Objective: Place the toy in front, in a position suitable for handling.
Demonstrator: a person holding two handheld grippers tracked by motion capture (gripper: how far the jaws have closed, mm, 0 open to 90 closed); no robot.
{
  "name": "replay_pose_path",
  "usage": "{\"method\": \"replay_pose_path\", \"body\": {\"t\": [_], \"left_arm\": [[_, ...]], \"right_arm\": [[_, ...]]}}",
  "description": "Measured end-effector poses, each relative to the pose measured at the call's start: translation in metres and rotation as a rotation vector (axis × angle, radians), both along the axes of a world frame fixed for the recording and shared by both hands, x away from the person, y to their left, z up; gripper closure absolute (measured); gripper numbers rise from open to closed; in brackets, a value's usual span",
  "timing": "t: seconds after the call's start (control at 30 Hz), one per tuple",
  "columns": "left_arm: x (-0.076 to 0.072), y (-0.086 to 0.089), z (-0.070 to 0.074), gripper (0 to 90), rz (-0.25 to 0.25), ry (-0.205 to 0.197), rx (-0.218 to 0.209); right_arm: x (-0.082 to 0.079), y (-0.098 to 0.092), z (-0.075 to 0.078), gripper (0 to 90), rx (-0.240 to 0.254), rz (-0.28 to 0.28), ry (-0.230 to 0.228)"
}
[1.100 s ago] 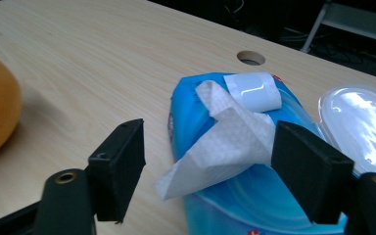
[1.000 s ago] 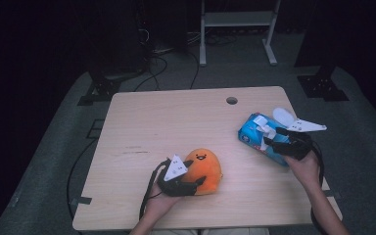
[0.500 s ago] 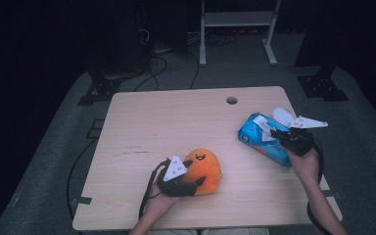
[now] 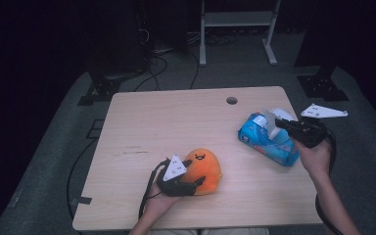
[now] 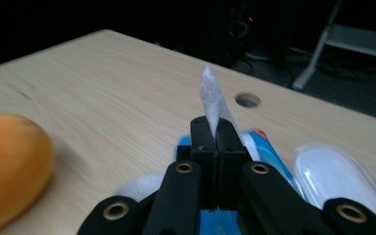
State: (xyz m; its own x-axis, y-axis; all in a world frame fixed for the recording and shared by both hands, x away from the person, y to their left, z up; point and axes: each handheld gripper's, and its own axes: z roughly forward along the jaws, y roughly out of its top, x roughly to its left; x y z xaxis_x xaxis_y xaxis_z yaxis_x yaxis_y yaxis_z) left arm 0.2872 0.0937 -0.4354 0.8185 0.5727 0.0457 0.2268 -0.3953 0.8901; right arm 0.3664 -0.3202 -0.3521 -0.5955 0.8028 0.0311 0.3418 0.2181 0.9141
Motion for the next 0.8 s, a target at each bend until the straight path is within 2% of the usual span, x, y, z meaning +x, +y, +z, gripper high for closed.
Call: {"method": "replay_pose_path", "body": {"t": [0.1, 0.13, 0.17, 0.23, 0.3, 0.33, 0.37, 0.4, 0.47, 0.5, 0.6, 0.63, 0.7, 0.8], "left_arm": [[0.000, 0.000, 0.000, 28.5, 0.002, 0.003, -0.001], [0.000, 0.000, -0.001, 28.4, 0.002, 0.002, -0.002], [-0.001, 0.000, 0.000, 28.4, 0.002, 0.003, -0.001], [-0.001, 0.000, -0.001, 28.3, 0.002, 0.001, -0.002], [0.000, 0.000, -0.001, 28.2, 0.003, -0.003, -0.003], [0.000, 0.000, -0.002, 28.1, 0.004, -0.002, -0.004], [0.000, 0.000, -0.002, 28.1, 0.004, -0.002, -0.004], [0.000, 0.000, -0.002, 28.1, 0.005, -0.003, -0.003], [0.000, 0.001, -0.002, 27.9, 0.006, 0.000, -0.005], [0.000, 0.001, -0.002, 27.9, 0.007, 0.000, -0.006], [0.000, 0.001, -0.002, 27.8, 0.003, -0.003, -0.005], [0.000, 0.001, -0.003, 27.6, 0.002, -0.005, -0.007], [-0.001, 0.001, -0.003, 27.6, 0.001, -0.006, -0.005], [0.000, 0.002, -0.003, 27.5, -0.005, -0.007, -0.008]], "right_arm": [[-0.011, 0.009, 0.019, 88.4, 0.024, 0.062, -0.047], [-0.022, 0.020, 0.032, 88.4, 0.022, 0.118, -0.070], [-0.022, 0.020, 0.032, 88.4, 0.022, 0.118, -0.070], [-0.034, 0.035, 0.043, 88.4, 0.003, 0.179, -0.094], [-0.051, 0.054, 0.051, 88.4, -0.009, 0.255, -0.107], [-0.063, 0.069, 0.056, 88.3, -0.012, 0.314, -0.116], [-0.063, 0.069, 0.056, 88.3, -0.012, 0.314, -0.116], [-0.067, 0.075, 0.057, 88.3, -0.008, 0.343, -0.120], [-0.083, 0.101, 0.061, 88.3, -0.013, 0.435, -0.139], [-0.083, 0.101, 0.061, 88.3, -0.013, 0.435, -0.139], [-0.087, 0.121, 0.055, 88.2, -0.016, 0.490, -0.136], [-0.082, 0.132, 0.044, 88.2, -0.016, 0.506, -0.118], [-0.079, 0.134, 0.040, 88.2, -0.015, 0.508, -0.114], [-0.062, 0.142, 0.025, 88.2, 0.030, 0.502, -0.078]]}}
